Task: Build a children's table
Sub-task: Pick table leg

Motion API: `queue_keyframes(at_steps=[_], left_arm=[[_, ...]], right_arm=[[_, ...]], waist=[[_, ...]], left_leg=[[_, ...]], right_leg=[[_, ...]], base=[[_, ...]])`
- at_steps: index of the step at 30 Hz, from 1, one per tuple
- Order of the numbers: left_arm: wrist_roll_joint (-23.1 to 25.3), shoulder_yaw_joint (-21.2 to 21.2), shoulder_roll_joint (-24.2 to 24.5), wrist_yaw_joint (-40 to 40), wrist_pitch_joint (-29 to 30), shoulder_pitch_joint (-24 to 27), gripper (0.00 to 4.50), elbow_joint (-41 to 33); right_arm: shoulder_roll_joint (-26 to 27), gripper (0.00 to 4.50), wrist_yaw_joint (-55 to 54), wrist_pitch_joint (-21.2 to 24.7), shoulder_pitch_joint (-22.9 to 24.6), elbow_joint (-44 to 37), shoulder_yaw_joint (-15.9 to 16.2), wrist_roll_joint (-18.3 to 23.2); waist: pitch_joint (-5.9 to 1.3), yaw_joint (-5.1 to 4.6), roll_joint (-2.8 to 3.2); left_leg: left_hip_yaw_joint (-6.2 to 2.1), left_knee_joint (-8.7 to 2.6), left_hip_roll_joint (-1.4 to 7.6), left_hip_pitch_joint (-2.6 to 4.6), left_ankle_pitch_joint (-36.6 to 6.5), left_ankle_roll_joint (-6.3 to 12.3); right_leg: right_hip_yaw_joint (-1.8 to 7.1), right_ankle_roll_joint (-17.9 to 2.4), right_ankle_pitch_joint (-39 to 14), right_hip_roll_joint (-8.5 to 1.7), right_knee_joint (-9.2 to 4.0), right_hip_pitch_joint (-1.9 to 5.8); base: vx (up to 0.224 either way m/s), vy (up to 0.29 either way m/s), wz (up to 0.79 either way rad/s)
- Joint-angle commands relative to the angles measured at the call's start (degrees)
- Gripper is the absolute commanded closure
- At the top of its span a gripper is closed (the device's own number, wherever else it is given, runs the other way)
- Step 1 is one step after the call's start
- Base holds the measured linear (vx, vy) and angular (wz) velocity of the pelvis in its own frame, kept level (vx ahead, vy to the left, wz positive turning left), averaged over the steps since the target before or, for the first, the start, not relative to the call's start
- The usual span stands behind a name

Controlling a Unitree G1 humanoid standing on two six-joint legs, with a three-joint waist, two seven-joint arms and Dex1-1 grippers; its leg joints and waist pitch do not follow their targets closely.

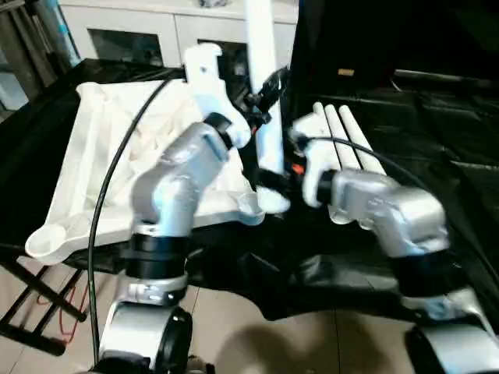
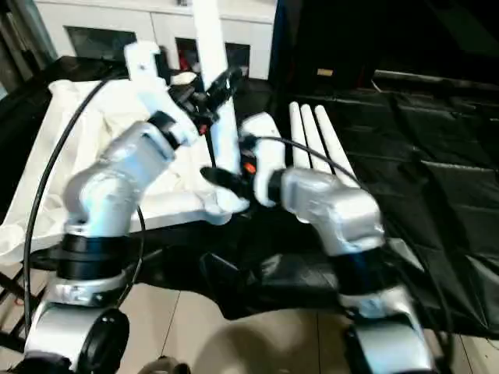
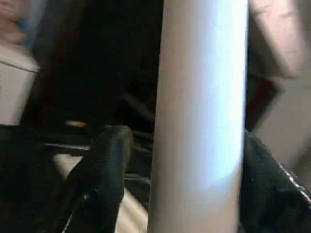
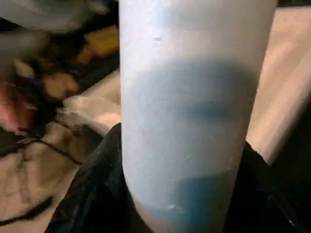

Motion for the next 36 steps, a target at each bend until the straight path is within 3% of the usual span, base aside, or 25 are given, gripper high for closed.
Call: queue_keyframes(at_steps=[1,2,6,7,11,18,29,30,33,34,36], left_arm=[[-2.02,0.35,0.46,-2.32,1.92,0.2,1.49,-0.41],[-2.54,0.12,0.76,-3.3,2.36,0.44,1.49,-0.81],[-2.68,-1.42,1.73,-5.42,3.18,1.03,1.49,-1.81],[-2.57,-1.67,1.79,-5.48,3.13,1.09,1.78,-1.95],[-1.75,-1.85,1.83,-4.58,2.68,0.64,1.91,-0.96],[-1.93,-1.52,2.18,-4.86,2.76,0.32,2.62,-0.52],[-3.43,-2.2,3.84,-8.2,3.89,0.69,2.67,-1.51],[-3.41,-2.55,4.27,-8.89,4.17,0.72,2.67,-1.43],[-3.66,-3.31,5.17,-10.59,4.55,0.78,2.67,-1.27],[-3.66,-3.4,5.25,-10.82,4.55,0.78,2.67,-1.25],[-3.63,-4.38,6.37,-13.12,4.88,0.86,2.67,-1.17]], right_arm=[[-0.53,2.53,3.68,0.3,-0.05,-3.68,-1.99,3.6],[-1.14,2.54,4.77,0.56,0.23,-4.36,-2.22,4.3],[-2.96,2.54,6.65,0.57,0.79,-5.42,-2.06,5.03],[-3.04,2.54,6.65,0.55,0.81,-5.43,-2.06,5.0],[-3.57,2.54,7.08,0.46,1.02,-6.22,-1.64,5.11],[-3.55,2.54,6.74,-0.08,1.08,-7.65,-0.09,4.22],[-3.92,2.54,7.18,0.23,0.84,-8.27,0.57,4.46],[-4.1,1.98,7.06,-0.36,0.53,-7.74,0.8,3.72],[-4.78,1.84,7.82,-0.49,-0.05,-6.8,1.15,3.31],[-4.89,1.52,7.99,-0.41,-0.1,-6.74,1.16,3.37],[-6.72,1.42,10.34,-0.55,-0.64,-6.03,1.5,3.37]], waist=[[-4.72,0.11,-0.56],[-4.68,0.12,-0.23],[-4.7,0.04,-0.4],[-4.7,0.03,-0.39],[-4.72,0.02,-0.39],[-4.73,0.08,-0.62],[-4.71,0.02,-0.61],[-4.73,0.04,-0.63],[-4.7,0.02,-0.63],[-4.72,0.06,-0.57],[-4.68,0.08,-0.6]], left_leg=[[-1.03,-3.73,3.09,1.23,-5.34,1.22],[-1.13,-3.78,3.16,1.26,-5.52,1.18],[-1.14,-3.77,3.18,1.24,-5.37,1.09],[-1.16,-3.8,3.2,1.27,-5.3,0.99],[-1.15,-3.78,3.19,1.29,-5.3,0.78],[-1.08,-3.72,3.12,1.24,-4.86,1.13],[-1.08,-3.76,3.13,1.26,-4.84,0.79],[-1.08,-3.75,3.09,1.25,-4.62,0.81],[-1.07,-3.77,3.07,1.25,-4.75,0.93],[-1.09,-3.79,3.11,1.3,-4.86,0.87],[-1.01,-3.77,3.1,1.38,-5.15,0.75]], right_leg=[[3.15,-12.89,-2.48,-5.01,-3.95,3.02],[3.12,-12.9,-3.24,-5.0,-3.97,2.94],[3.12,-12.49,-3.9,-4.91,-4.09,2.95],[3.1,-12.51,-3.94,-4.93,-4.07,2.94],[3.1,-12.7,-3.83,-4.92,-4.07,2.95],[3.13,-12.69,-3.82,-4.98,-4.06,3.0],[3.11,-12.2,-4.64,-4.88,-4.04,2.89],[3.11,-12.18,-4.37,-4.89,-4.01,2.92],[3.12,-12.04,-4.42,-4.89,-4.0,2.91],[3.11,-12.0,-4.63,-4.92,-3.98,2.89],[3.13,-11.92,-5.11,-4.84,-4.06,2.8]], base=[[0.0,0.0,0.0],[0.0,0.0,0.0],[0.0,0.0,0.0],[0.0,0.0,0.0],[0.0,0.0,0.0],[0.0,0.0,0.0],[0.0,0.0,0.0],[0.0,0.0,0.0],[0.0,0.0,0.0],[0.0,0.0,0.0],[0.0,0.0,0.0]])
